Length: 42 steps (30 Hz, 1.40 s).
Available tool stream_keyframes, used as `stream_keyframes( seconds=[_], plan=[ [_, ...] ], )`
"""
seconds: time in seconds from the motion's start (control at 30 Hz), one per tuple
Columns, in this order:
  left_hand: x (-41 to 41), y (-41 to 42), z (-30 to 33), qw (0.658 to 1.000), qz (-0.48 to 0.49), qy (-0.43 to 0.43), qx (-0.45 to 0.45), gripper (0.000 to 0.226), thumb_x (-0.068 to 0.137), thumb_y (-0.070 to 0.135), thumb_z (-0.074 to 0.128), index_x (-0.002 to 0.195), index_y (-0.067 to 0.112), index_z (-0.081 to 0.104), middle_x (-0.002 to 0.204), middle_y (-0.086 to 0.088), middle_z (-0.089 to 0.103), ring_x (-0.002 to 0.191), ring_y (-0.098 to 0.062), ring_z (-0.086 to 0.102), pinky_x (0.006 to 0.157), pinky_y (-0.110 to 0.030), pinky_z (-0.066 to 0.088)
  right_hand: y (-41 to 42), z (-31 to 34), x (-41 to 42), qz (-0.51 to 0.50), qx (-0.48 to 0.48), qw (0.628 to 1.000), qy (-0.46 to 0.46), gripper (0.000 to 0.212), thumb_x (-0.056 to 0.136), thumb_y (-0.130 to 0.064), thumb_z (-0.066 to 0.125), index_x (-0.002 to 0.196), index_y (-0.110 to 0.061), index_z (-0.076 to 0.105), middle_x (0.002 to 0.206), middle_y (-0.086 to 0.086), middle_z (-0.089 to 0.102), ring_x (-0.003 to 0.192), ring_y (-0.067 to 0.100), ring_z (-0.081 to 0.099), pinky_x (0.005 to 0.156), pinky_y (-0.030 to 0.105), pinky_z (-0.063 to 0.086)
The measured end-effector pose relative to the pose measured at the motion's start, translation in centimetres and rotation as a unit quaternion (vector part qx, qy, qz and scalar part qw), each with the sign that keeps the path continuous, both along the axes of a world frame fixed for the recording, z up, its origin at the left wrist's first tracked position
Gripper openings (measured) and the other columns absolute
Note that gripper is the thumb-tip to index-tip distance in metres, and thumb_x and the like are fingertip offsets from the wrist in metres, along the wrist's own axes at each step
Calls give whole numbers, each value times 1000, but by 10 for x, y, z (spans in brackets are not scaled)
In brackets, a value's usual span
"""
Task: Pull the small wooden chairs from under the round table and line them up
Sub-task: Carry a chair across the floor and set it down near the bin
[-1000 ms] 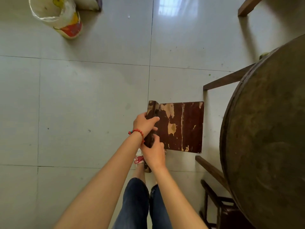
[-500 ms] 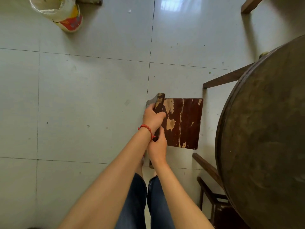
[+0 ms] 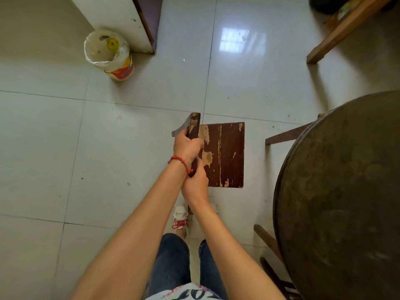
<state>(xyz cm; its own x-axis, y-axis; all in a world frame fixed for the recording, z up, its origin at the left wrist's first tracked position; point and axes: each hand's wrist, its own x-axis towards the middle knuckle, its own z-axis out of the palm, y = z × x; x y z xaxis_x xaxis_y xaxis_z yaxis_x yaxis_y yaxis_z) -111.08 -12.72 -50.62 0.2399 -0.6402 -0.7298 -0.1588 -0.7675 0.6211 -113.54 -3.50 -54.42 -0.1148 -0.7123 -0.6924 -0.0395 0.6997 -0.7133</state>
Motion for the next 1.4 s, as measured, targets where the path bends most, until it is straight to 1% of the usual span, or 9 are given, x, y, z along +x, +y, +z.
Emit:
stream_keyframes(
  seconds=[0.27,0.37,0.57,0.63,0.8,0.97,1.1,1.23,1.4],
  plan=[
    [38,-29,32,1000,10,5,-4,22,80,1,53,100,11,53,70,1,50,72,-18,51,72,-32,48,-33,27,39,8,2,1000,2,56,82,-26,57,133,-34,34,80,-23,57,74,-4,57,54,10,42],
    [67,-37,33,1000,17,17,6,22,80,1,53,99,13,52,71,0,50,76,-20,51,74,-32,49,-40,32,66,10,7,1000,19,58,81,-27,58,133,-35,34,77,-24,55,70,-4,56,51,8,40],
    [150,-50,26,998,12,55,27,27,80,0,53,105,12,51,87,-9,51,78,-21,51,73,-32,50,-52,32,150,7,20,998,59,60,80,-29,58,135,-31,32,80,-23,52,78,4,57,69,28,52],
    [178,-52,26,997,5,64,31,29,81,1,52,109,11,52,78,-5,51,73,-19,51,68,-29,49,-54,34,178,3,25,998,65,61,80,-29,59,135,-32,32,80,-24,53,79,3,57,72,30,52],
    [269,-61,29,996,-2,88,31,29,80,-3,50,104,12,51,70,-1,47,61,-14,47,55,-23,45,-62,41,267,0,25,996,86,62,82,-30,60,137,-30,32,78,-26,53,73,-5,55,58,14,43],
    [340,-68,24,995,7,88,36,33,80,-4,50,110,10,51,73,-2,48,59,-12,46,52,-22,43,-70,35,338,10,34,996,80,60,82,-31,59,136,-29,33,82,-23,56,84,5,60,72,27,52],
    [384,-75,14,997,17,70,29,35,81,-4,50,113,8,52,89,-14,57,75,-24,57,57,-23,45,-77,26,382,17,35,997,67,60,82,-30,59,136,-29,33,79,-25,54,74,-4,56,60,14,45],
    [413,-86,-3,998,14,56,27,33,80,-5,49,111,7,52,73,-1,49,69,-17,50,60,-25,46,-89,14,412,19,48,997,59,59,84,-31,58,137,-30,32,75,-27,50,67,-8,51,55,11,40],
    [437,-99,-37,999,-9,36,37,34,80,-4,50,112,7,52,71,-2,47,76,-21,48,71,-32,47,-103,-14,440,19,50,995,81,55,84,-34,57,134,-29,35,82,-15,60,78,9,59,61,24,43]
  ],
)
